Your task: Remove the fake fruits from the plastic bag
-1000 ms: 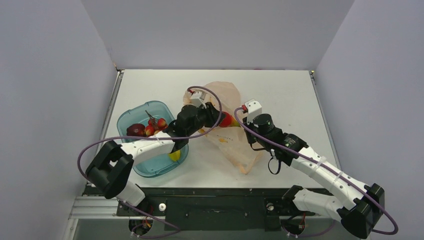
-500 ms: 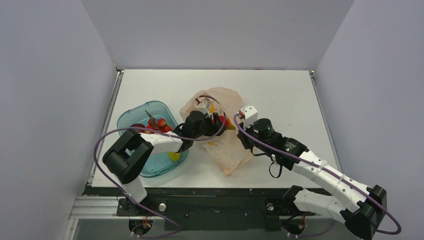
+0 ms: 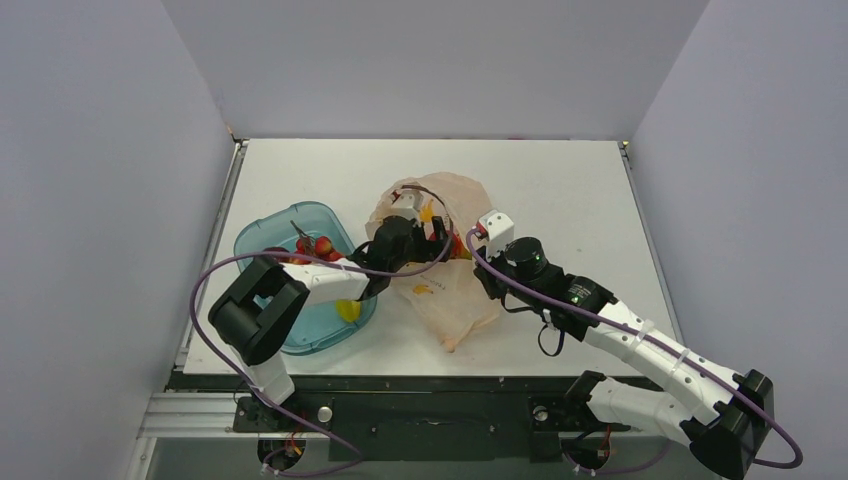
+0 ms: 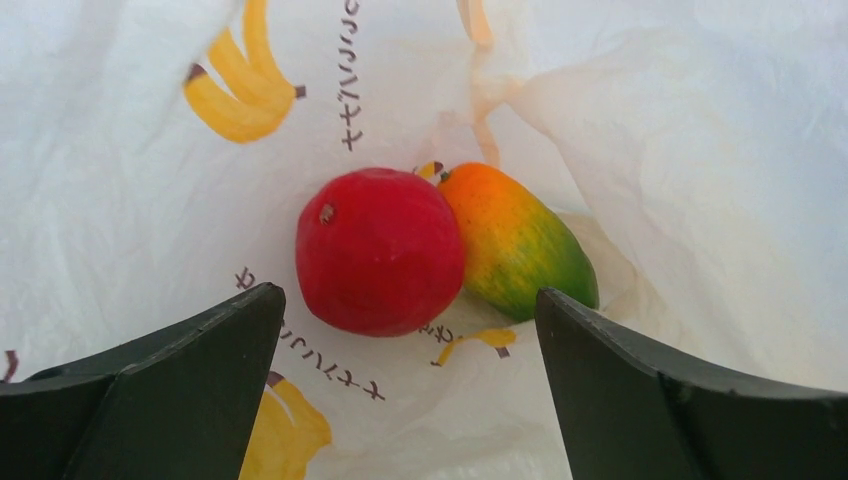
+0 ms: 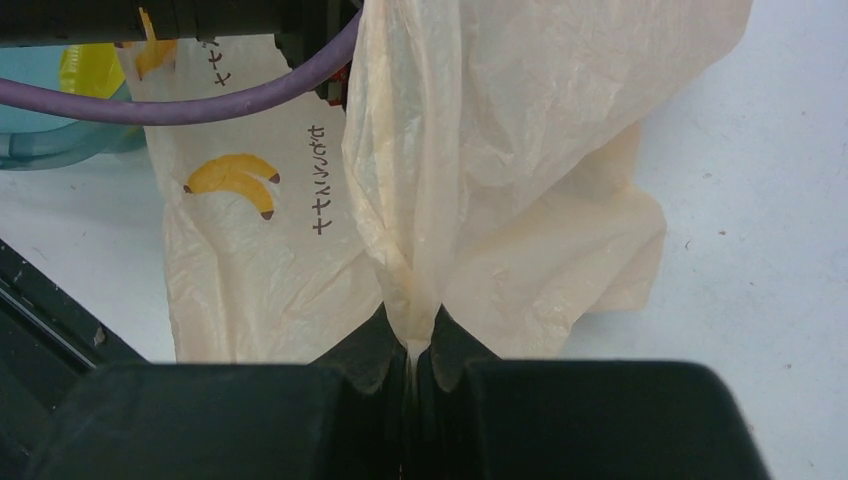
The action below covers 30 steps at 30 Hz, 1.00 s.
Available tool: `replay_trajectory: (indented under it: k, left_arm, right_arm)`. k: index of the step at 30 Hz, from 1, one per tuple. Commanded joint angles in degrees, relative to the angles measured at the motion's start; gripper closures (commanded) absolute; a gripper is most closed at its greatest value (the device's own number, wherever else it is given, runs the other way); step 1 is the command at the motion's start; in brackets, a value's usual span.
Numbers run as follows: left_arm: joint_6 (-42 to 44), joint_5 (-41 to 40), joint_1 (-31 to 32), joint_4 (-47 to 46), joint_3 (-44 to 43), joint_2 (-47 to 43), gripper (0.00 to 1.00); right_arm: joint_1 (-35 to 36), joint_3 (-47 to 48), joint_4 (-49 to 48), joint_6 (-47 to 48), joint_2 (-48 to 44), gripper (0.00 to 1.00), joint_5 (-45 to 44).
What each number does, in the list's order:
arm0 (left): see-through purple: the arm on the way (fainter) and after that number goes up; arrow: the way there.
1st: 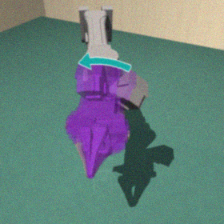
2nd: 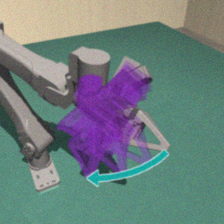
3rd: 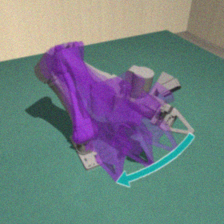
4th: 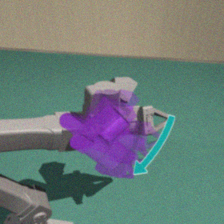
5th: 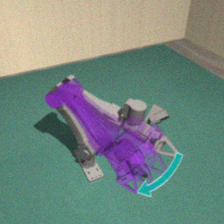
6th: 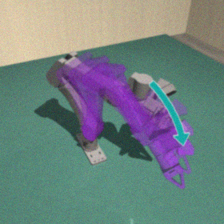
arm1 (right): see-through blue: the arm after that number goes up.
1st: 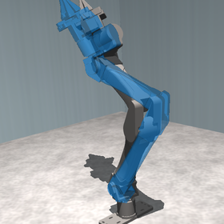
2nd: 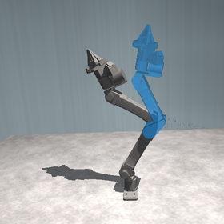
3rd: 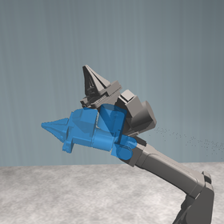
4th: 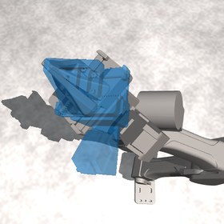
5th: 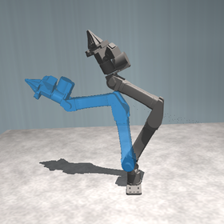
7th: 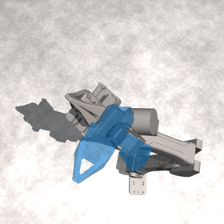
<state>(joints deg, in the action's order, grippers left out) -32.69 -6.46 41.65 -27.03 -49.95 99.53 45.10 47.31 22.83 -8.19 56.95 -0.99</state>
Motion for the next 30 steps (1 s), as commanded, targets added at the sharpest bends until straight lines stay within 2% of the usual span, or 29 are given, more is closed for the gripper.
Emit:
replay_trajectory:
  k: [1,8,19,23,25,30]
  left_arm:
    - [2.62,-5.32,0.18,-0.72,-5.54,-0.78,0.03]
    - [0.77,-6.95,0.22,1.35,-11.88,7.21,0.03]
    - [-1.51,-3.55,0.82,4.44,-15.87,15.15,0.03]
    - [-1.1,-0.88,0.83,5.17,-15.96,13.84,0.15]
    - [-1.2,0.58,0.73,5.36,-15.72,12.26,0.24]
    - [-2.16,5.74,-0.05,7.71,-15.21,7.28,0.59]
  right_arm:
    - [0.16,0.42,-1.74,0.56,0.51,1.0,0.52]
    - [0.15,1.14,-1.57,0.89,0.59,1.0,0.52]
    - [0.05,0.42,-1.67,1.86,-0.06,1.0,-0.39]
    - [0.01,-0.89,-2.45,1.74,-1.08,1.0,-2.59]
    - [-0.06,-1.54,-2.82,1.44,-1.35,1.0,-3.99]
    - [-0.01,-2.97,-3.83,-0.57,-1.37,1.0,-10.77]
